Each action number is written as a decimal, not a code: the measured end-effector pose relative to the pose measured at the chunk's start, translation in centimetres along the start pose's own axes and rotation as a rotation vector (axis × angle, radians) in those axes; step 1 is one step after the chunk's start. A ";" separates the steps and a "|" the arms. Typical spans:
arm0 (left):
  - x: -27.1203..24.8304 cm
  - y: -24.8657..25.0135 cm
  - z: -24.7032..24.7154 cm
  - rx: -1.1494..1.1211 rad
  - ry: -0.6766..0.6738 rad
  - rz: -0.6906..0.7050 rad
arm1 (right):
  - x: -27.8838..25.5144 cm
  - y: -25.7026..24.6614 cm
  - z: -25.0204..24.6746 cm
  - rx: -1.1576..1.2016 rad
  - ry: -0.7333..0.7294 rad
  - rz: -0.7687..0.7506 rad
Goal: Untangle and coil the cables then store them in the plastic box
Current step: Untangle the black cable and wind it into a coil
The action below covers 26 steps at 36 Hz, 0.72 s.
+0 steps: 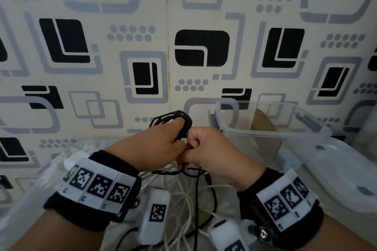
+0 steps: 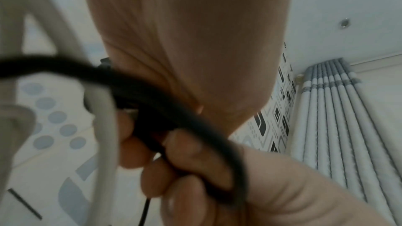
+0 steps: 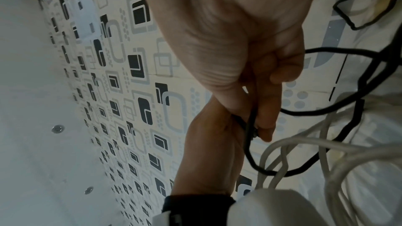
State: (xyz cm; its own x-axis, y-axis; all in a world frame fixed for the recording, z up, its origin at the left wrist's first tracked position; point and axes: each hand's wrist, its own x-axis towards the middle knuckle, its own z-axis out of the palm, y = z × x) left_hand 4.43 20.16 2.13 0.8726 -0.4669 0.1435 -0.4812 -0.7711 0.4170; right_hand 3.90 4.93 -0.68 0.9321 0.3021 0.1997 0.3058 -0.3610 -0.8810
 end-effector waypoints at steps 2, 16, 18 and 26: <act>-0.3 0.2 -0.6 -0.012 -0.042 -0.030 | 0.2 0.2 -0.1 0.004 0.004 0.008; -3.0 0.7 -5.0 0.079 0.049 -0.030 | -2.1 -3.0 -0.4 -0.180 -0.372 0.086; -3.4 1.1 -5.5 0.055 0.081 -0.030 | -2.6 -3.4 0.3 -0.237 -0.368 0.106; -4.9 2.2 -6.8 -0.020 0.288 -0.033 | -4.6 -4.3 2.5 -0.212 -0.427 0.010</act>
State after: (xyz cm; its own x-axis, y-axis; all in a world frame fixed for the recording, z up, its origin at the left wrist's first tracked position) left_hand -0.31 23.73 8.46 0.8769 -0.2976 0.3775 -0.4533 -0.7735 0.4431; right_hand -2.16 7.29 1.11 0.7857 0.6173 -0.0414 0.3714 -0.5240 -0.7665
